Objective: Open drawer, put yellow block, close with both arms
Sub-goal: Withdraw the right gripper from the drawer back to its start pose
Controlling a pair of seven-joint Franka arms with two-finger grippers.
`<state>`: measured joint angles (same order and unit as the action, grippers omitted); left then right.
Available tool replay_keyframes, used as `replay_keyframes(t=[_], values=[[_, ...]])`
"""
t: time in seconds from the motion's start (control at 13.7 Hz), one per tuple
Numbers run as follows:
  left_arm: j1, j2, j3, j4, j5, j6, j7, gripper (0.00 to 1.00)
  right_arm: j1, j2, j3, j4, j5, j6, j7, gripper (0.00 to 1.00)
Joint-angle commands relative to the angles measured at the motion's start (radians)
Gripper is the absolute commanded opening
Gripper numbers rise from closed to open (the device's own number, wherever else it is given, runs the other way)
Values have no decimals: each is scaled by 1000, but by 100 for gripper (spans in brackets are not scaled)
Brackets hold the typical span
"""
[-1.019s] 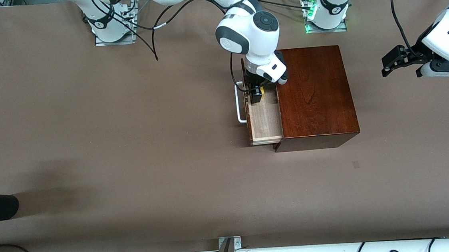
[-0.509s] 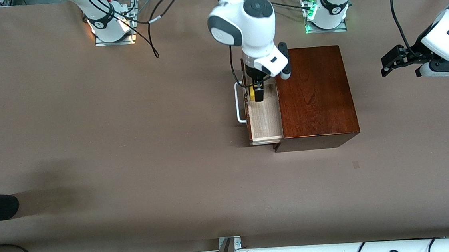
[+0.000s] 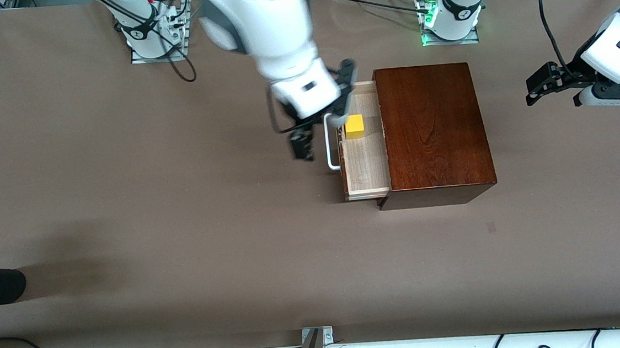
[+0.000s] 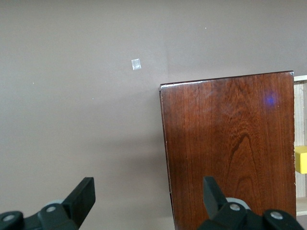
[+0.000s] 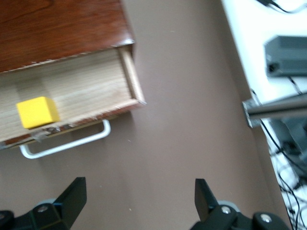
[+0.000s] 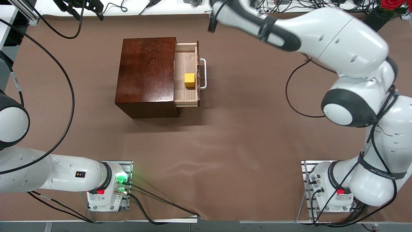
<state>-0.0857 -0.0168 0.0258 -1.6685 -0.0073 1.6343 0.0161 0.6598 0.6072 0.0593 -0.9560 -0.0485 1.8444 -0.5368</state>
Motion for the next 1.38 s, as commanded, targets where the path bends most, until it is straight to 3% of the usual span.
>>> replay_keyframes(t=[0.0,0.07,0.29,0.44,0.87,1.16,1.31], values=[[-3,-8,3,12,-13,-16,5,100,-61,-98,-39,-55,65,-80,6,100],[-3,-8,3,12,-14,-17,5,100,-62,-142,-91,-88,73,-106,8,100],[-3,-8,2,12,-13,-16,5,100,-141,-196,-145,-105,162,-191,8,100],[-6,-8,2,12,-13,-16,5,100,-237,-289,-150,-218,223,-205,8,100],[-11,-5,-26,12,-26,-57,7,100,-428,-550,-150,-525,225,-198,9,100],[-17,73,-188,10,-25,-162,22,100,-490,-622,-174,-627,181,-206,107,100],[-17,124,-314,13,-43,-166,10,100,-490,-626,-185,-638,142,-209,153,100]])
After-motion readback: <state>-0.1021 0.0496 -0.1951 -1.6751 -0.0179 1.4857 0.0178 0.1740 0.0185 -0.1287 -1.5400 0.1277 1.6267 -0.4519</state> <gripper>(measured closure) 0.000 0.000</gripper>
